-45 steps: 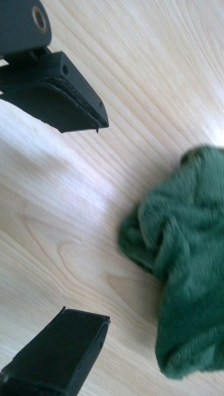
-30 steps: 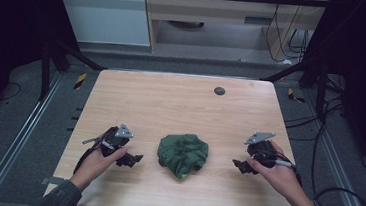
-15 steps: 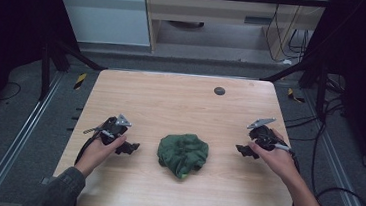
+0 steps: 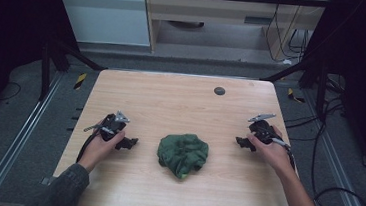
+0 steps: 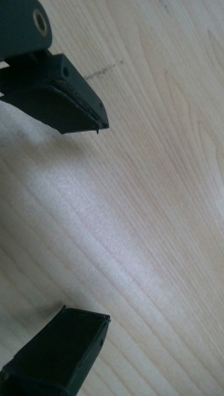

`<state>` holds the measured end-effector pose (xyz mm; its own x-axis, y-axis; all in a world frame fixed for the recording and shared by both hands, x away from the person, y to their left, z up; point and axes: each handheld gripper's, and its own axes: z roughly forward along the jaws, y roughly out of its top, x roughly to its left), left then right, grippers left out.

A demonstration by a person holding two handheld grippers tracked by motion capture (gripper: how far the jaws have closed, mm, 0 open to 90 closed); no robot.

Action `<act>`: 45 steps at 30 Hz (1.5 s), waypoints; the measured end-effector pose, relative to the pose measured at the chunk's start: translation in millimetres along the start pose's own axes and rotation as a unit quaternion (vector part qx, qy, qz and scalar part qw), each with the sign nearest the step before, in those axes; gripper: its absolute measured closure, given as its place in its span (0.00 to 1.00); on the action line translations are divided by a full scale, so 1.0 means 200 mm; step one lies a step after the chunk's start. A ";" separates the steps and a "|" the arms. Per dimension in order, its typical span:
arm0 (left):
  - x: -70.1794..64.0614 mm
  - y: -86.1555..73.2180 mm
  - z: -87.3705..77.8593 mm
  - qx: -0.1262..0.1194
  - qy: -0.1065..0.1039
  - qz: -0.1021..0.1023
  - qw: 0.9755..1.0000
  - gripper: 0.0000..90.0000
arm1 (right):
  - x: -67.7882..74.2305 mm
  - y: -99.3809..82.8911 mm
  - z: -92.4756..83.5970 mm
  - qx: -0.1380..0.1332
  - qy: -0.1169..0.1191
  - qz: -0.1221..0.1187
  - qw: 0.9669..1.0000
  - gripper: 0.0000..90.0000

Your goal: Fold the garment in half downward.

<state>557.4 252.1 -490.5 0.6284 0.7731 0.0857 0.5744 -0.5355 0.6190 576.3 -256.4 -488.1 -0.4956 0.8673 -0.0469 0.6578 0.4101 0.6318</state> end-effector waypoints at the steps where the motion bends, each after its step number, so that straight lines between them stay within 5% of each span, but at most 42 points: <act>1: 0.01 0.00 0.00 -0.002 0.001 -0.002 1.000 0.07 | 0.00 0.00 0.00 -0.001 -0.003 0.003 1.000 0.10; 18: 0.09 -0.02 0.06 -0.030 -0.007 -0.039 0.999 0.04 | 0.00 0.03 0.10 -0.031 -0.007 0.043 0.999 0.11; 38: 0.09 -0.04 0.09 -0.058 -0.006 -0.038 0.998 0.00 | 0.02 0.02 0.15 -0.054 -0.032 0.067 0.996 0.06; 45: 0.07 -0.04 0.08 -0.058 0.007 -0.055 0.997 0.00 | 0.05 0.02 0.17 -0.057 -0.052 0.090 0.993 0.00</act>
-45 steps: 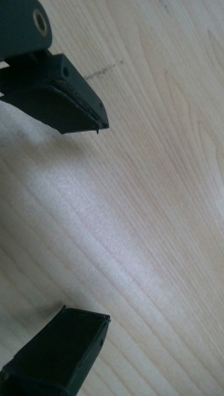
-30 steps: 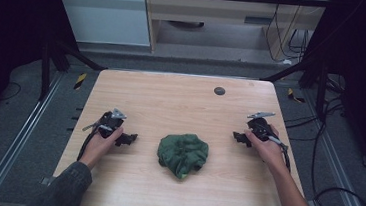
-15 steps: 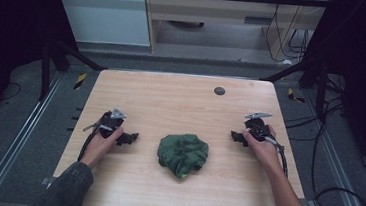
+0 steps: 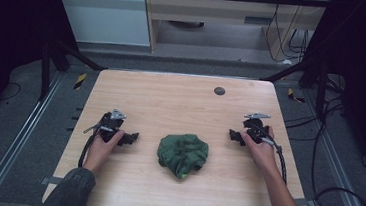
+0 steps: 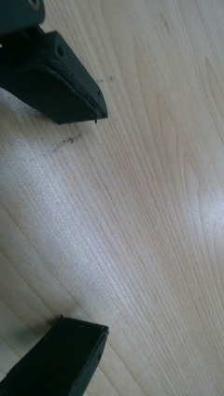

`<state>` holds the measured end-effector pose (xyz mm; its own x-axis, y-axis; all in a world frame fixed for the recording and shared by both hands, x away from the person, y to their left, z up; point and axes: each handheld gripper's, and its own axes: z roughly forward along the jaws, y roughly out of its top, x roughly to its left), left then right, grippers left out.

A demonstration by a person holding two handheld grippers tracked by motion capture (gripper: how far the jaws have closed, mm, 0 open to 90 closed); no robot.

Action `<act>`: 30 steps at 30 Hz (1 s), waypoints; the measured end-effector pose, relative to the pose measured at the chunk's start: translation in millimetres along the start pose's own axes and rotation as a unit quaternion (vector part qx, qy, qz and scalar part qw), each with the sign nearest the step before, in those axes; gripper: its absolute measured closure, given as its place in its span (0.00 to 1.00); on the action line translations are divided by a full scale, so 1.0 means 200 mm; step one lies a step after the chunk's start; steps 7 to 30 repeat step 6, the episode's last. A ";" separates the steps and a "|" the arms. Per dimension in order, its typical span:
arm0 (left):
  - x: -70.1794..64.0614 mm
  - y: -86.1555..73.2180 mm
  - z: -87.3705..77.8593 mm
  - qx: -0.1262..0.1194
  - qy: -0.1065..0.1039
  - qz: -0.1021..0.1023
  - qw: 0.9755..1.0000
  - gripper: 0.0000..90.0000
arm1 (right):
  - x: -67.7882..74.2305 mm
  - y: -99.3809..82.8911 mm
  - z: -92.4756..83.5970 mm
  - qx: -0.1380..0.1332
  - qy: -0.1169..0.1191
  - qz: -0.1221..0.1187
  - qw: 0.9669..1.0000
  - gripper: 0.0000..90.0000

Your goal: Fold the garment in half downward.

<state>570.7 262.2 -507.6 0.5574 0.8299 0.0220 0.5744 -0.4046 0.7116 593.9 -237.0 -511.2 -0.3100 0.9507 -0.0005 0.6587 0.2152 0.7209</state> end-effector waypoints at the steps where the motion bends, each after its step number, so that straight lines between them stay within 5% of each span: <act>1: 0.00 0.00 0.00 0.000 0.001 -0.002 1.000 0.00 | 0.00 0.00 0.00 0.000 0.000 0.000 1.000 0.00; 6: -0.01 0.00 0.00 0.000 0.006 -0.008 1.000 0.00 | 0.02 -0.01 -0.01 0.000 -0.016 0.018 1.000 0.00; 30: -0.01 0.00 0.00 0.000 0.006 -0.008 1.000 0.00 | 0.02 -0.01 -0.01 0.000 -0.016 0.018 1.000 0.00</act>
